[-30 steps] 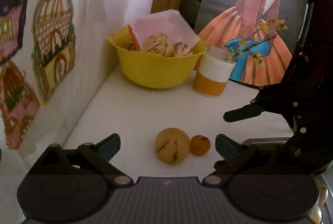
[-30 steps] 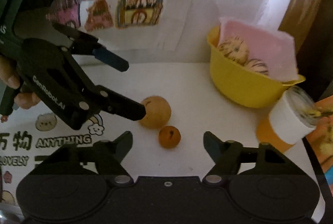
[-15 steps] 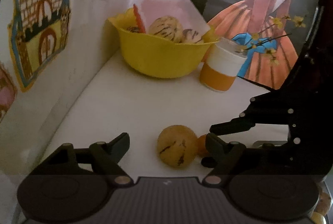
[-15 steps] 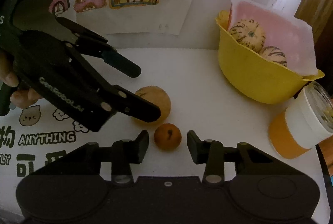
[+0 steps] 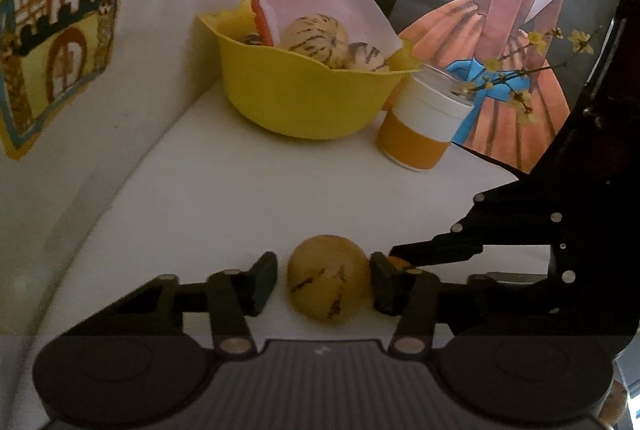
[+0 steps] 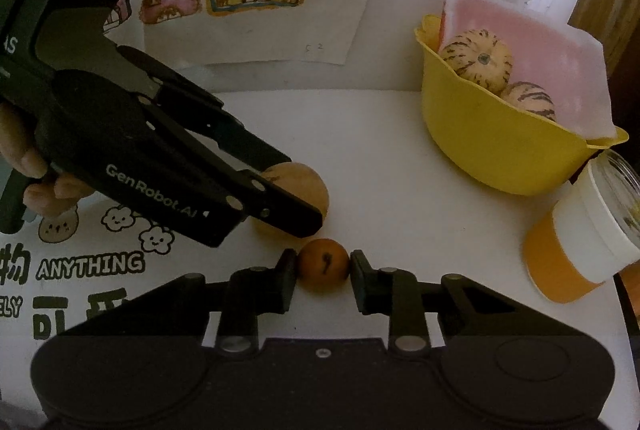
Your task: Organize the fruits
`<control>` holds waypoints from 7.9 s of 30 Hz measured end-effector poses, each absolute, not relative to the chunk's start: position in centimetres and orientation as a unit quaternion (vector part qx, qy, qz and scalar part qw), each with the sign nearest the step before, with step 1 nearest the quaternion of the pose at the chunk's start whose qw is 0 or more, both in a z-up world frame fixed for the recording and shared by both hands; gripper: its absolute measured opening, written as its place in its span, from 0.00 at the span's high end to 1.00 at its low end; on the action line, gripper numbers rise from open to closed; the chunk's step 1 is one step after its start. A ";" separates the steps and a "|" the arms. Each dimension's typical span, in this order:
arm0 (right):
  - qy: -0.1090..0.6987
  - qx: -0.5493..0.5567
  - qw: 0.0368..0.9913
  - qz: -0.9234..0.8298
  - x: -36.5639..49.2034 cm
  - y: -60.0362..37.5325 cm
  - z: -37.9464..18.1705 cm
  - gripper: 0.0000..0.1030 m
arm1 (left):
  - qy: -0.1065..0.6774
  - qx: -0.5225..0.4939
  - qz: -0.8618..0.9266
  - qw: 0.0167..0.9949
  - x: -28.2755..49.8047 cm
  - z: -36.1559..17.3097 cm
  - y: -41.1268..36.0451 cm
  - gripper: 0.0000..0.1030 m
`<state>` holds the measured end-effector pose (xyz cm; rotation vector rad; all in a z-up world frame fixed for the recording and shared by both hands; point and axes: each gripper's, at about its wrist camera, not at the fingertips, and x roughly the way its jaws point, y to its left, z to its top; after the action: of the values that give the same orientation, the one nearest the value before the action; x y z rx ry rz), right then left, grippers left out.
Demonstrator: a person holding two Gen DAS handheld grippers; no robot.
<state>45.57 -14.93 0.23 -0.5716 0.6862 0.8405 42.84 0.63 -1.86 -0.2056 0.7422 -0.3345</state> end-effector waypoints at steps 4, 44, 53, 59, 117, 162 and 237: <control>0.321 -0.270 0.821 0.387 45.1 -15.2 0.6 0.71 | 0.361 -0.094 -0.152 0.915 42.6 -1.6 0.2 0.55; 0.267 -0.225 0.897 0.272 27.0 -27.4 7.3 0.71 | 0.313 -0.133 -0.243 0.908 27.6 4.6 -9.2 0.56; 0.284 -0.208 0.902 0.251 23.4 -30.1 5.8 0.71 | 0.318 -0.121 -0.265 0.902 24.7 4.1 -11.9 0.55; 0.295 -0.185 0.904 0.250 21.8 -31.5 4.8 0.71 | 0.322 -0.110 -0.278 0.898 22.9 4.0 -13.0 0.55; 0.278 -0.102 0.942 0.155 15.1 -29.6 -1.2 0.68 | 0.354 -0.036 -0.221 0.908 14.5 -0.2 -12.9 0.55; 0.141 0.013 0.990 0.021 0.6 -25.4 2.2 0.01 | 0.239 -0.047 -0.086 0.966 3.9 2.9 -3.5 0.00; 0.114 0.020 0.993 0.010 -6.0 -21.4 -2.7 0.01 | 0.231 -0.070 -0.048 0.969 -3.3 -0.6 1.3 0.00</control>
<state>-6.00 -21.39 -2.67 0.0406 0.2276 0.0202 -3.28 1.31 -0.57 -0.1421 0.4669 -0.0962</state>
